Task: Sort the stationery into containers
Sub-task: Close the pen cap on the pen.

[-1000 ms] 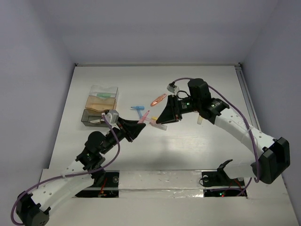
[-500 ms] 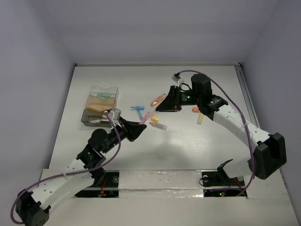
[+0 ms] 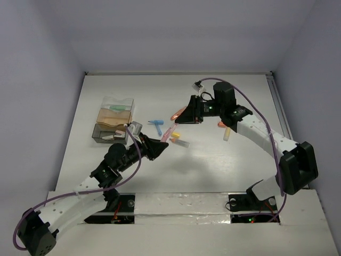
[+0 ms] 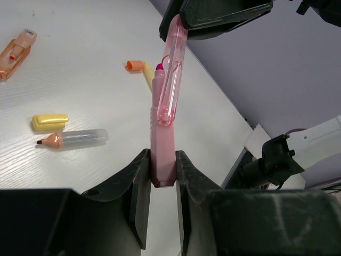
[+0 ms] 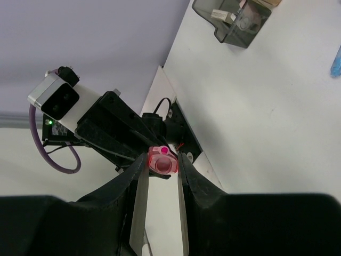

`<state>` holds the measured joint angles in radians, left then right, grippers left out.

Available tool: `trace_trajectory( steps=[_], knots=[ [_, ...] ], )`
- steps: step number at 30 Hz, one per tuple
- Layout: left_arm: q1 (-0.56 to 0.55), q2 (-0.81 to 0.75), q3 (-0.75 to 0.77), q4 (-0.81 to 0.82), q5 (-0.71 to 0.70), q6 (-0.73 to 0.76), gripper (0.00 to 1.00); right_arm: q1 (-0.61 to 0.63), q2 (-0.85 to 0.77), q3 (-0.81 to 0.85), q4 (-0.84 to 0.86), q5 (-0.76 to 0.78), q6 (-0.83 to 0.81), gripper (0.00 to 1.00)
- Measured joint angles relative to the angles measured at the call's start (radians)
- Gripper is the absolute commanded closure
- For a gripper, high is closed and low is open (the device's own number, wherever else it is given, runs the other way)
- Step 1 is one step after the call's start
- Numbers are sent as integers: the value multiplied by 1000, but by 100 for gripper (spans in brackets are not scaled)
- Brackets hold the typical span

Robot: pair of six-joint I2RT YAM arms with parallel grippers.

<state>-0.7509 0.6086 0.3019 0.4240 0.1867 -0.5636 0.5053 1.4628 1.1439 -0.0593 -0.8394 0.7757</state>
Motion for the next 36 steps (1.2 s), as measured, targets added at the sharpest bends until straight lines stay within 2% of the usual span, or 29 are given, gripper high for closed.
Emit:
trace_trajectory(
  steps=[26,36],
  knots=[
    [0,45,0,34,45,0,100,9,34,22,-12,-34,-35,87],
    [0,47,0,36,15,-14,100,33,19,18,-8,38,-36,89]
  ],
)
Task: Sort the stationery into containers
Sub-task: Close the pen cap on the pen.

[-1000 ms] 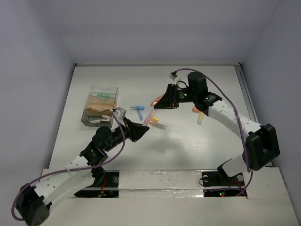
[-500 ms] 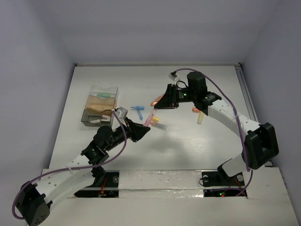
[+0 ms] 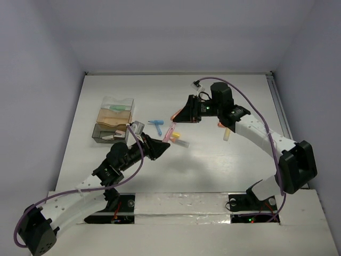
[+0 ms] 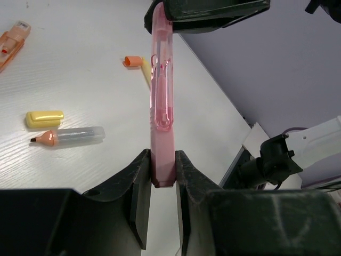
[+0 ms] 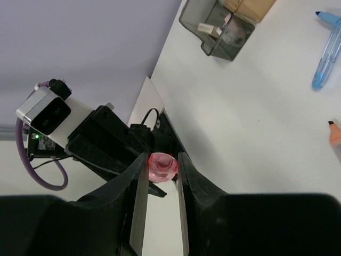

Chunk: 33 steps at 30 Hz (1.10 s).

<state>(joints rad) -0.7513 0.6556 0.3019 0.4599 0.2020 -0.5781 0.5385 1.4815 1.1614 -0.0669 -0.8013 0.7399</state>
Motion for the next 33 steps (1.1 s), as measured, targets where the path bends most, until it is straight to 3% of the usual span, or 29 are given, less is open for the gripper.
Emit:
trace_trajectory(
  steps=[10,33],
  knots=[
    [-1,0,2,8,-49,-10,100,40,-85,-69,36,140,3,90],
    [-7,-4,9,5,-100,-14,100,170,-90,-131,155,310,32,94]
  ],
)
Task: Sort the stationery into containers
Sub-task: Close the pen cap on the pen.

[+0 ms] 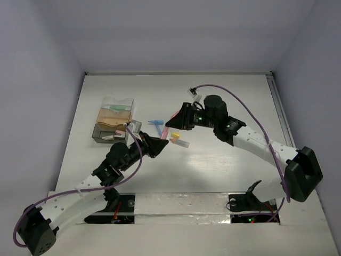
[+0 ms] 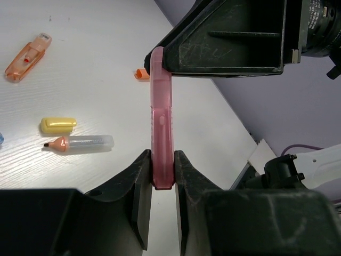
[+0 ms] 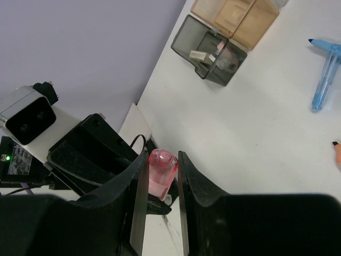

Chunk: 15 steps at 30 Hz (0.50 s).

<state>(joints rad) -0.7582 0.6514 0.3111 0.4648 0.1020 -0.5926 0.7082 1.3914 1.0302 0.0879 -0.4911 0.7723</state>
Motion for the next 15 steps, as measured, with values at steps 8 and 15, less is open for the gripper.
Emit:
trace_trajectory(
  steps=[8,15],
  knots=[
    [0,3,12,-35,-10,2,100,57,-4,-6,26,108,-26,100],
    [-6,7,58,-120,-23,14,100,114,-18,-19,49,217,-56,100]
  ],
)
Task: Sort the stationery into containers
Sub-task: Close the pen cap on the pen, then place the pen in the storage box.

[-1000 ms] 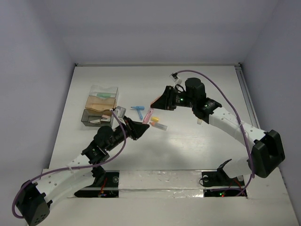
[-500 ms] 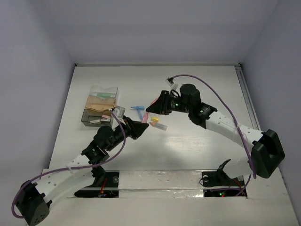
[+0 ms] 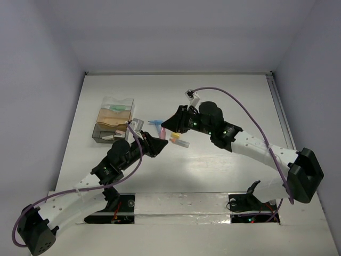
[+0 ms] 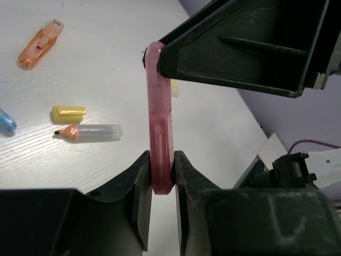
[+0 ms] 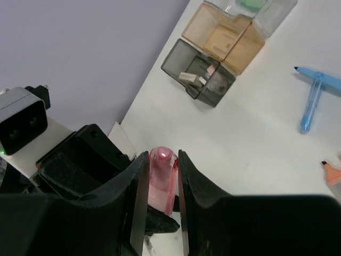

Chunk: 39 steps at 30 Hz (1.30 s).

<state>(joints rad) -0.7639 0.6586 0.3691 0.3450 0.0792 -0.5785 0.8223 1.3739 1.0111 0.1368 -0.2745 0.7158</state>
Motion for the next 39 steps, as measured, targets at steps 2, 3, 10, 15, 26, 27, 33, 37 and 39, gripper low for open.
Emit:
trace_trajectory(
  steps=[2,3,10,15,26,27,33,37,39],
  knots=[
    [-1,0,13,-27,-6,9,100,16,-8,-15,17,35,-3,100],
    [-2,0,21,-38,-8,13,100,24,-12,-23,25,55,-5,100],
    [-9,0,60,-130,-8,51,100,77,-42,-94,108,165,-1,100],
    [-13,4,66,-177,-6,73,100,101,-46,-156,184,212,18,100],
    [3,50,77,-18,-96,57,100,168,-133,-140,36,320,33,22],
    [3,50,77,23,-123,52,100,179,-156,-140,7,321,31,15],
    [9,72,79,143,-248,31,100,196,-302,-146,-108,373,5,6],
    [30,193,150,138,-310,27,100,178,-438,-199,-128,439,-5,6],
    [65,286,219,133,-322,19,100,172,-496,-235,-154,470,-6,6]
  ],
)
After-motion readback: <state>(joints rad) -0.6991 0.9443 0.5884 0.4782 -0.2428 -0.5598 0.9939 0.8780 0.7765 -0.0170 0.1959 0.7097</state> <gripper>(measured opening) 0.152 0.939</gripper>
